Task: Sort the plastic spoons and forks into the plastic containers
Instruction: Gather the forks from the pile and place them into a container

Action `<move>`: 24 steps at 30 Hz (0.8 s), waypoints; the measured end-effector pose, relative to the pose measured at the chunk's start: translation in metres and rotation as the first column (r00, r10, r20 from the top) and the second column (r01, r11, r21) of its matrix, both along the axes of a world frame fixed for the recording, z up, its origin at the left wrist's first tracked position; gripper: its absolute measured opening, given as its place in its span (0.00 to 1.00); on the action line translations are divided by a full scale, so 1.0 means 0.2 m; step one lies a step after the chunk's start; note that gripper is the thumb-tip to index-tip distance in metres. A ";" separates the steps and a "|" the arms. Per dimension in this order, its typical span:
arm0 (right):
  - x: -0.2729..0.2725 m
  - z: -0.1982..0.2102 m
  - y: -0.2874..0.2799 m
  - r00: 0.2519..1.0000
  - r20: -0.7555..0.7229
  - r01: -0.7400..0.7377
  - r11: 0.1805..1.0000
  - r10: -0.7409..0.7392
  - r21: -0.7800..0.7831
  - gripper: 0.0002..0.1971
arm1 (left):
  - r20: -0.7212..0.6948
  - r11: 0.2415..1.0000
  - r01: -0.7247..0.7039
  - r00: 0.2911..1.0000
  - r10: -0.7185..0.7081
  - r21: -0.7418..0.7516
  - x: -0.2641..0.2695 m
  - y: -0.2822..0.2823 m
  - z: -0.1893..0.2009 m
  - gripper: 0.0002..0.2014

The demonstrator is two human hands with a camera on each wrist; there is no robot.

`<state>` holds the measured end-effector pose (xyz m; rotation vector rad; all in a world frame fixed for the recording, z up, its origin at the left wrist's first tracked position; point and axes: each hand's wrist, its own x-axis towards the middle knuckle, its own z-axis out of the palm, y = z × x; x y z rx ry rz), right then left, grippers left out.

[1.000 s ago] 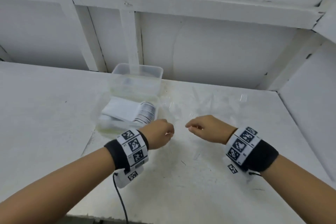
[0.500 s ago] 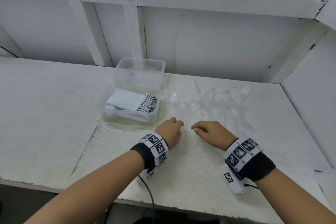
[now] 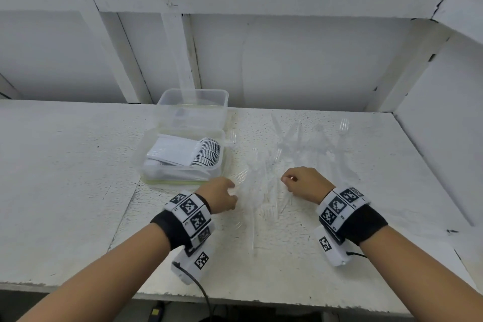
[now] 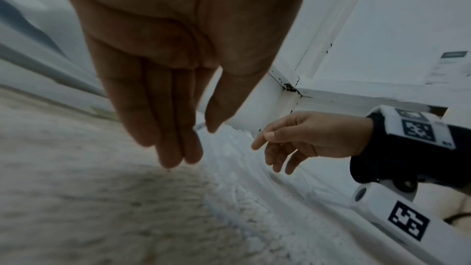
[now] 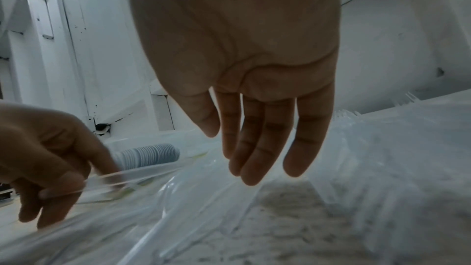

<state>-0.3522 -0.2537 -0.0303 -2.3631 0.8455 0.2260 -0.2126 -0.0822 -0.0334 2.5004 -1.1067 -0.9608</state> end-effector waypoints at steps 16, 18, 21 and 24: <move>0.26 -0.04 0.13 0.999 -0.007 0.035 0.998 -0.036 -0.060 0.13 | 0.064 0.998 -0.064 0.996 0.063 0.012 0.07 0.09 -0.03 0.14; 0.24 -0.01 0.14 0.996 0.016 -0.087 0.988 0.089 -0.126 0.11 | 0.033 0.999 -0.040 0.999 0.040 0.002 0.07 0.10 -0.04 0.14; 0.19 0.00 0.18 0.875 -0.068 -0.476 0.822 0.480 -0.313 0.18 | -0.018 0.999 -0.032 0.999 0.032 0.010 0.08 0.08 -0.03 0.12; 0.18 -0.01 0.21 0.721 -0.201 -0.656 0.562 0.663 -0.503 0.24 | -0.030 1.000 -0.024 0.999 0.025 0.020 0.08 0.08 -0.04 0.10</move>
